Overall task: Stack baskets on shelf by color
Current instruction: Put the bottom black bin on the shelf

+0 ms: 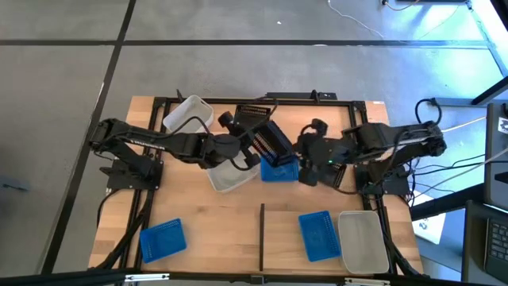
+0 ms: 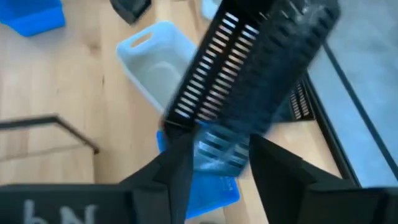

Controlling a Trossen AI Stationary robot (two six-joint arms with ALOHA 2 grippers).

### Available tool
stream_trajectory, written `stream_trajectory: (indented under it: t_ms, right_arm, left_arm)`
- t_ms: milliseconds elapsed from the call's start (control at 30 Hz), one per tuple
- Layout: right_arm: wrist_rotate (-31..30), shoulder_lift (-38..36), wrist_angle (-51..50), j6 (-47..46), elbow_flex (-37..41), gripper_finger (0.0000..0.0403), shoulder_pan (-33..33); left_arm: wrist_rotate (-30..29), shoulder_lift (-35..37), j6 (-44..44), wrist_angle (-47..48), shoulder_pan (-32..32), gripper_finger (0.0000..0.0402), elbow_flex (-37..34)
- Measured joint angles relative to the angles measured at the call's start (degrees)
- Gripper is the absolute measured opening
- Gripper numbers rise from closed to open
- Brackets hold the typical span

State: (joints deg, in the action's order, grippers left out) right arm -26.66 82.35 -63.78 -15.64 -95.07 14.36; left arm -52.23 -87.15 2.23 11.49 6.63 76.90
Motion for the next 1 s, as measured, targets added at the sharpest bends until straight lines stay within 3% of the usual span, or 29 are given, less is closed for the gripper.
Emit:
stream_trajectory:
  t_ms: [100,300,533,667,833,1000]
  right_arm:
    - [-3.0,1.5,2.1,1.4,0.0,0.0166,-0.3]
    - [-9.2,3.0,5.1,4.1,0.0,0.0169,-0.5]
    - [-10.3,3.6,5.1,3.3,0.0,0.0162,-2.7]
    - [-10.0,4.1,5.4,2.4,0.0,0.0119,-4.1]
    - [-10.6,5.0,5.0,2.7,0.0,0.0017,-4.8]
    - [-10.4,5.4,5.0,3.7,0.0,0.0022,-4.9]
  left_arm:
    - [-3.0,0.0,0.0,0.0,-0.1,0.0000,0.0]
    - [-3.2,0.0,0.0,0.0,0.0,0.0000,0.0]
    - [-3.3,0.0,-0.1,0.0,0.6,0.0000,0.0]
    - [-3.4,0.0,-0.3,0.0,0.7,0.0000,0.0]
    - [-3.8,0.0,-0.7,-0.1,0.7,0.0000,0.0]
    - [-2.8,0.1,-3.4,0.1,0.5,0.0000,0.0]
